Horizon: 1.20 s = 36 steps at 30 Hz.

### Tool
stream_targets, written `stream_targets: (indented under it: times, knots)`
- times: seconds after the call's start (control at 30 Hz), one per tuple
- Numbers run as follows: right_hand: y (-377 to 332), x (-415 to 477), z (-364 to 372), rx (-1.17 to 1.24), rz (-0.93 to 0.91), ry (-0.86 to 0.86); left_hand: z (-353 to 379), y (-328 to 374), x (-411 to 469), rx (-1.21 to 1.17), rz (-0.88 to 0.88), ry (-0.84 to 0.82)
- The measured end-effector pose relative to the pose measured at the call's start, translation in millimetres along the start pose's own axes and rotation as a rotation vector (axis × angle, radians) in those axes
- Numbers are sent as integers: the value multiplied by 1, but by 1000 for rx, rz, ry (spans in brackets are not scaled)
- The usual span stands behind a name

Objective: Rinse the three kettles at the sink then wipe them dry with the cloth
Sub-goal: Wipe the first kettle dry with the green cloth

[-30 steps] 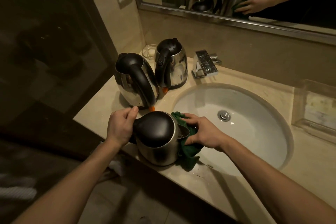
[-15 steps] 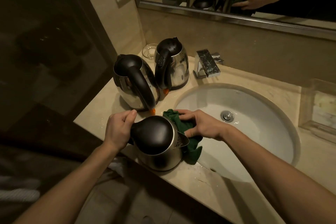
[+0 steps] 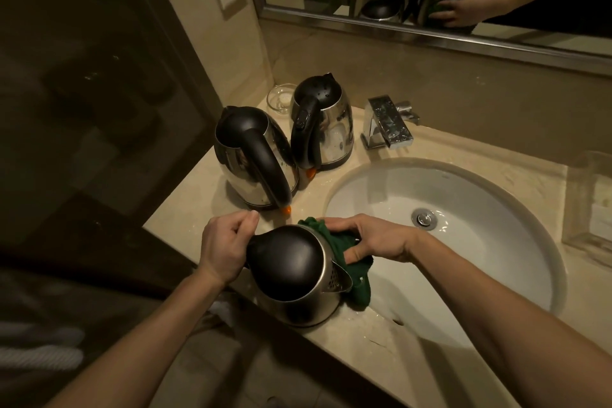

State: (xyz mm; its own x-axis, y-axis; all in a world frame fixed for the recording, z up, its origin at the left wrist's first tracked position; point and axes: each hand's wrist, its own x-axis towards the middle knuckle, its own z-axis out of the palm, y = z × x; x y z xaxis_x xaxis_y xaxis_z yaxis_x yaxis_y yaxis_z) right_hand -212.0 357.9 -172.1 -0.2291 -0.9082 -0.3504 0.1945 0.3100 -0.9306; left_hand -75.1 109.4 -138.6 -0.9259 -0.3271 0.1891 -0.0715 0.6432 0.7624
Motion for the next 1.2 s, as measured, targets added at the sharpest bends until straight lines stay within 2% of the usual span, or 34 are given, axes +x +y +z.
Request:
stream_targets:
  times: [0.17,0.23,0.33,0.47,0.57,0.7,0.9,1.03,1.2]
  knots:
    - [-38,16,0,-181,-55,-79,-2,-6,5,56,26,-89]
    - [-41,22,-1,-223,-25,-113,-2,-8,6,55,31,-91]
    - [-23,21,-7,-89,34,-165,-2,-8,5,17,30,-105]
    - [8,21,-11,38,77,-151,-2,-8,6,21,56,-95]
    - [2,24,-12,9,33,-137,-2,-8,6,27,77,-79]
    - [-31,40,-14,-89,-23,-234,-1,-7,7,17,95,-60]
    - [-29,63,-22,13,95,-393,0,-8,6,19,102,-39]
    - [-12,65,-25,116,175,-369,0,-6,6,11,94,-40]
    - [-28,61,-26,42,100,-342,1,-9,6,4,90,-25]
